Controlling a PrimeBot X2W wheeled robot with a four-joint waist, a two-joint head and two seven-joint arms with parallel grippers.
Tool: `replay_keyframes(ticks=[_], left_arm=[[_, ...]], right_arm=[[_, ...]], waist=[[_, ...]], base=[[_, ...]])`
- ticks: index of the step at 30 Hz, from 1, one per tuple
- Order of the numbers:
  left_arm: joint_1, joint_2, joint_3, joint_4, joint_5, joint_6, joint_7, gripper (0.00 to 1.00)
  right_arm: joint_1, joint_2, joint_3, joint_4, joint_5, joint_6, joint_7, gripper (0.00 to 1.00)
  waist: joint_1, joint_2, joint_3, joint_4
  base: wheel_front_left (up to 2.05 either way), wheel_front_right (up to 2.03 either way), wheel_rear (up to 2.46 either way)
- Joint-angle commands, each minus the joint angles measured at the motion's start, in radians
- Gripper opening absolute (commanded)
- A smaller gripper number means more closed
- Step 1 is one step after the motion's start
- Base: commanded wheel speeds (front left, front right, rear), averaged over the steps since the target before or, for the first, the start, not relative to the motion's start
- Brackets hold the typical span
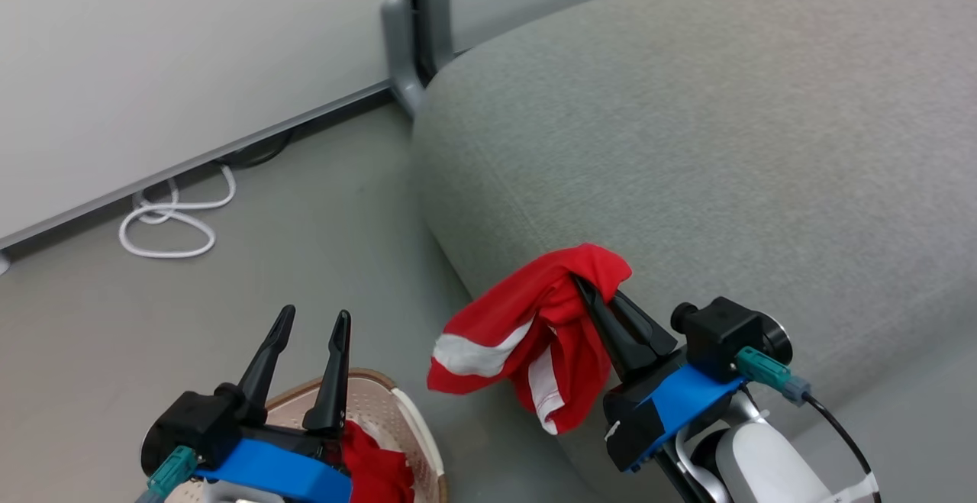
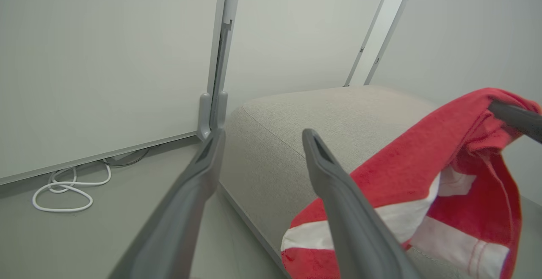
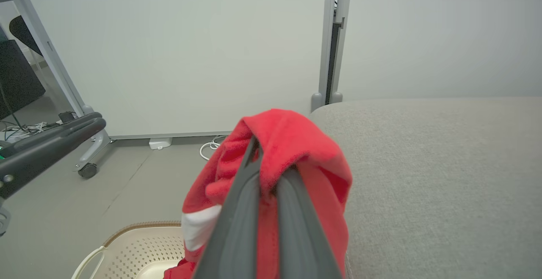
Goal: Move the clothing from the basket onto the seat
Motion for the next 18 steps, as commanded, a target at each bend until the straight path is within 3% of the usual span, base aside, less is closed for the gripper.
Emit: replay_keyframes(ticks=[1, 7, 18], left_arm=[[0.001, -0.001, -0.003, 0.013, 0.010, -0.009, -0.003, 1.00], [-0.011, 0.001, -0.009, 0.043, 0.016, -0.021, -0.003, 1.00], [-0.033, 0.024, -0.028, 0.074, 0.016, -0.027, -0.002, 1.00]], right_arm=[[0.027, -0.001, -0.011, -0.026, -0.004, 0.000, 0.008, 0.00], [0.062, -0.001, -0.027, -0.063, -0.009, 0.000, 0.027, 0.00], [0.048, -0.001, -0.070, -0.065, 0.026, 0.000, 0.018, 0.00]], waist=[[0.0000, 0.0000, -0.009, -0.039], [0.0000, 0.0000, -0.001, -0.099], [0.0000, 0.0000, 0.033, -0.105]], base=[[0.00, 0.00, 0.00], [0.00, 0.00, 0.00], [0.00, 0.00, 0.00]])
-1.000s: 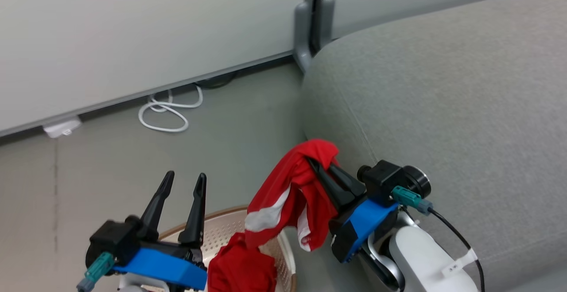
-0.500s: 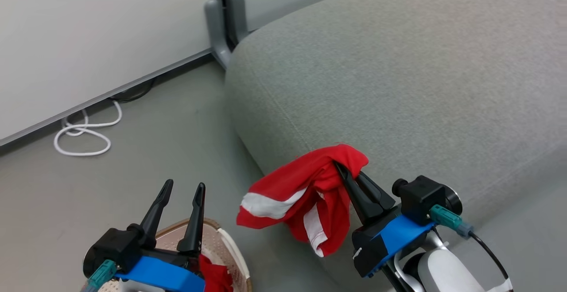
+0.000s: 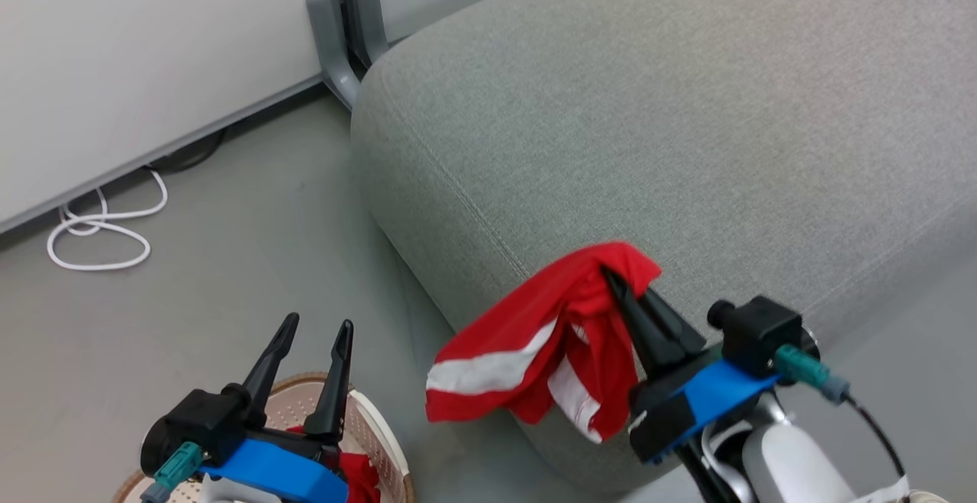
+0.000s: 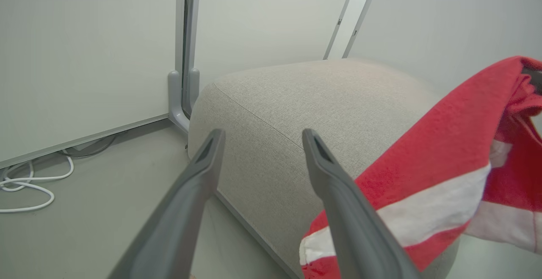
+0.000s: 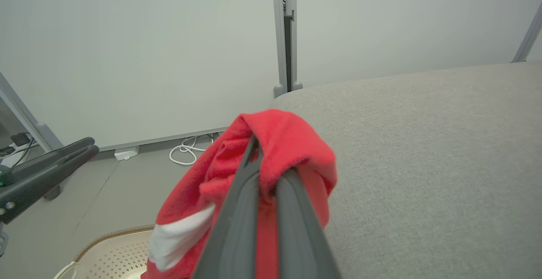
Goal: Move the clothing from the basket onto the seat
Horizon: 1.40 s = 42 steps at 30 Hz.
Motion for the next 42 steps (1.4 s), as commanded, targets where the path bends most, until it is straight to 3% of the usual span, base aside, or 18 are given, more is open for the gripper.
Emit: replay_keyframes(ticks=[1, 10, 18, 24, 31, 32, 33, 34, 42], left_arm=[[-0.015, 0.010, 0.002, -0.006, 0.004, -0.002, -0.002, 1.00], [-0.080, 0.066, -0.003, -0.089, 0.039, 0.007, 0.051, 1.00], [-0.145, 0.128, 0.012, -0.182, 0.067, 0.013, 0.108, 1.00], [-0.192, 0.157, 0.011, -0.239, 0.081, 0.009, 0.123, 1.00], [-0.240, 0.158, -0.014, -0.255, 0.089, 0.003, 0.119, 1.00], [-0.242, 0.159, -0.014, -0.251, 0.090, 0.004, 0.115, 1.00], [-0.242, 0.157, -0.015, -0.246, 0.090, 0.004, 0.110, 1.00], [-0.244, 0.155, -0.018, -0.241, 0.089, 0.004, 0.108, 1.00], [-0.239, 0.121, -0.028, -0.175, 0.067, 0.004, 0.063, 1.00]], right_arm=[[-0.034, -0.001, -0.008, -0.005, 0.009, 0.000, -0.001, 0.00], [-0.362, -0.006, -0.149, -0.020, 0.085, 0.000, 0.053, 0.00], [-0.680, -0.120, -0.422, 0.036, 0.070, 0.000, 0.173, 0.00], [-0.834, -0.184, -0.604, 0.177, 0.018, 0.000, 0.183, 0.00], [-0.882, -0.170, -0.815, 0.397, -0.025, 0.000, 0.128, 0.00], [-0.874, -0.168, -0.830, 0.427, -0.041, 0.000, 0.124, 0.21], [-0.863, -0.168, -0.842, 0.455, -0.059, 0.000, 0.120, 0.54], [-0.854, -0.165, -0.856, 0.486, -0.070, 0.000, 0.122, 1.00], [-0.776, -0.161, -0.857, 0.580, -0.187, 0.000, 0.076, 1.00]], waist=[[0.0000, 0.0000, 0.016, 0.006], [0.0000, 0.0000, 0.187, 0.054], [0.0000, 0.0000, 0.383, 0.131], [0.0000, 0.0000, 0.488, 0.187], [0.0000, 0.0000, 0.548, 0.239], [0.0000, 0.0000, 0.549, 0.243], [0.0000, 0.0000, 0.548, 0.247], [0.0000, 0.0000, 0.545, 0.251], [0.0000, 0.0000, 0.462, 0.268]], base=[[0.00, 0.00, 0.00], [0.00, 0.00, 0.00], [0.00, 0.00, 0.00], [0.00, 0.00, 0.00], [0.00, 0.00, 0.00], [0.00, 0.00, 0.00], [0.00, 0.00, 0.00], [0.00, 0.00, 0.00], [0.00, 0.00, 0.00]])
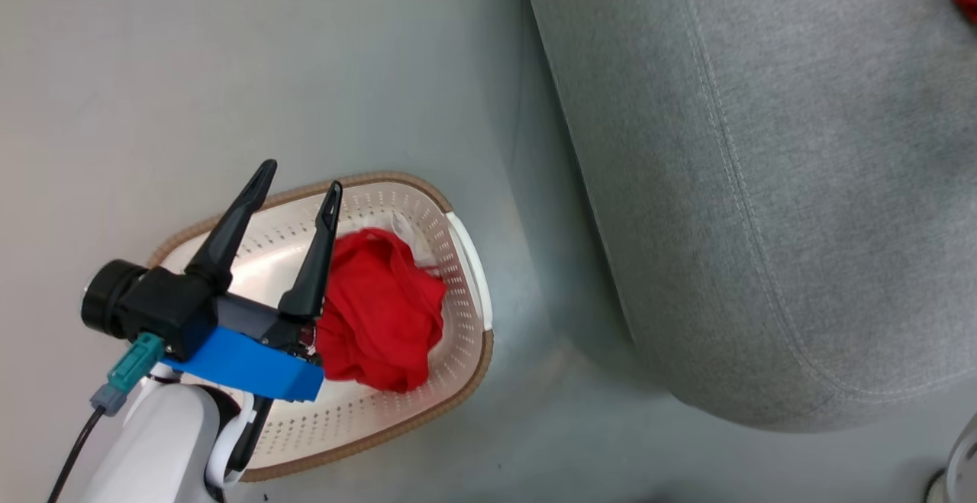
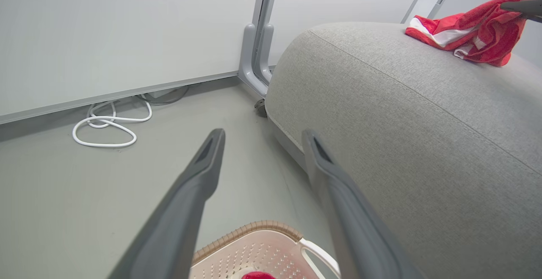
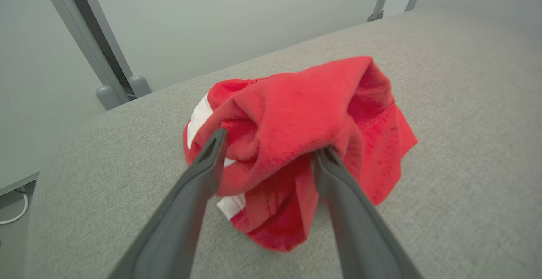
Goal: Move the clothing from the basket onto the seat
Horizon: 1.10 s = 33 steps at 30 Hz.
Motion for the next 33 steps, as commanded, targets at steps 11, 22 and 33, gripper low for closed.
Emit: replay_keyframes(ticks=[11, 22, 33], left_arm=[[0.050, -0.103, 0.003, 0.167, -0.059, -0.004, -0.065, 1.00], [0.185, -0.177, 0.100, 0.251, -0.065, -0.001, -0.072, 1.00], [0.292, -0.200, 0.192, 0.272, -0.025, 0.006, -0.072, 1.00]], right_arm=[[0.312, 0.017, 0.118, -0.130, -0.035, 0.000, -0.044, 1.00], [0.751, 0.130, 0.285, -0.462, 0.010, 0.000, -0.021, 1.00], [0.960, 0.162, 0.475, -0.582, 0.027, 0.000, -0.067, 1.00]], waist=[[-0.0001, 0.0000, -0.270, 0.044], [-0.0001, 0.0000, -0.505, 0.137], [-0.0001, 0.0000, -0.619, 0.259]], base=[[0.00, 0.00, 0.00], [0.00, 0.00, 0.00], [0.00, 0.00, 0.00]])
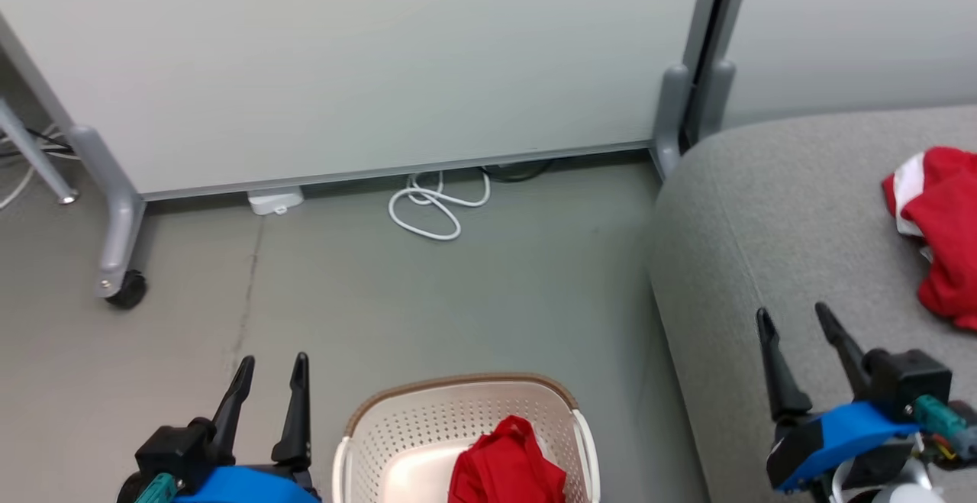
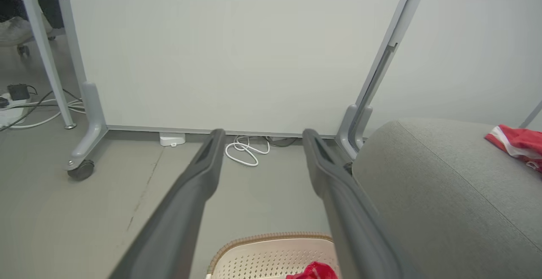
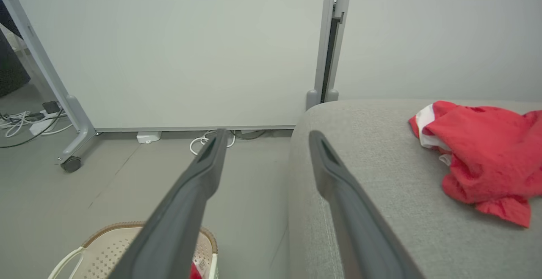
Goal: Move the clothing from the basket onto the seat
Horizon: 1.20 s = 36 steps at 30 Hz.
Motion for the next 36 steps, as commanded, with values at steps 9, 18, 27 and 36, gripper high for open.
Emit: replay_keyframes(ticks=[9, 18, 27, 36], left_arm=[[0.053, 0.001, 0.067, 0.010, 0.022, 0.003, -0.005, 1.00], [0.081, -0.007, 0.104, 0.011, 0.033, -0.002, -0.005, 1.00], [0.084, -0.016, 0.122, 0.006, 0.044, -0.010, -0.005, 1.00], [0.076, -0.017, 0.127, 0.008, 0.050, -0.019, -0.005, 1.00]], right_arm=[[0.070, 0.000, 0.082, 0.029, 0.046, 0.000, -0.019, 1.00], [0.075, 0.000, 0.091, 0.045, 0.065, 0.000, -0.024, 1.00], [0.070, 0.000, 0.091, 0.048, 0.072, 0.000, -0.028, 1.00], [0.055, 0.000, 0.108, 0.043, 0.079, 0.000, -0.032, 1.00]], waist=[[0.0002, 0.0000, -0.044, 0.061], [0.0002, 0.0000, -0.049, 0.070], [0.0002, 0.0000, -0.043, 0.057], [0.0002, 0.0000, -0.024, 0.044]], base=[[0.00, 0.00, 0.00], [0.00, 0.00, 0.00], [0.00, 0.00, 0.00], [0.00, 0.00, 0.00]])
